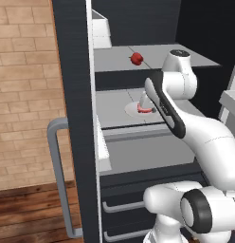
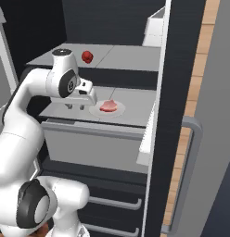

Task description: Transport the steak from the fridge to the microwave and turn on the microwave.

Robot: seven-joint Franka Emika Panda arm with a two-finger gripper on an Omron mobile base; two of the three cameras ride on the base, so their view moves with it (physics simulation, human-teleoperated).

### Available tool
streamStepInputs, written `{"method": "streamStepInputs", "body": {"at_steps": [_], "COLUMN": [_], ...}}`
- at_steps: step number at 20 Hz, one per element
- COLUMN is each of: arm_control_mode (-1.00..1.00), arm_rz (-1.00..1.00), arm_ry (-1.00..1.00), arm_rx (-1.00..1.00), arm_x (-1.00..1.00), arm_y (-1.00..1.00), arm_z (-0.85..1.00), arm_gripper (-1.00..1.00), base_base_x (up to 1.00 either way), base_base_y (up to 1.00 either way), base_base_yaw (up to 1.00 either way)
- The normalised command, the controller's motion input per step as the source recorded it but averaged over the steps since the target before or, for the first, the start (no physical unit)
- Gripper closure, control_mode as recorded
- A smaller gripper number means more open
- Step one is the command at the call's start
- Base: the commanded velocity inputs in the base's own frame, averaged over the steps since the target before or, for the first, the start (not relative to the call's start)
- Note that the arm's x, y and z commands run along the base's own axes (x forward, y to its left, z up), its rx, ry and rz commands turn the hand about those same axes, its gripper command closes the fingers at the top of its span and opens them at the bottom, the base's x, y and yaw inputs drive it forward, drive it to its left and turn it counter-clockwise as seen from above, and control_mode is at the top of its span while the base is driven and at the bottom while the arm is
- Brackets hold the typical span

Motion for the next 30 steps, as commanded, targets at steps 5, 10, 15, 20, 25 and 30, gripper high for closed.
{"method": "streamStepInputs", "body": {"at_steps": [5,10,15,20,25,30], "arm_control_mode": [-1.00,-1.00,-1.00,-1.00,-1.00,-1.00], "arm_rz": [0.00,0.00,0.00,0.00,0.00,0.00], "arm_ry": [0.00,0.02,-0.21,-0.33,-0.24,-0.02], "arm_rx": [0.00,0.00,-0.07,-0.12,-0.03,0.09], "arm_x": [-0.01,-0.03,-0.12,-0.02,0.03,0.26], "arm_y": [0.00,-0.01,-0.09,-0.13,-0.18,-0.16], "arm_z": [0.00,-0.08,-0.20,-0.19,-0.11,0.00], "arm_gripper": [-1.00,-1.00,-1.00,-1.00,-1.00,-1.00], "base_base_x": [0.00,0.00,0.00,0.00,0.00,0.00], "base_base_y": [0.00,0.00,0.00,0.00,0.00,0.00], "base_base_yaw": [0.00,0.00,0.00,0.00,0.00,0.00]}}
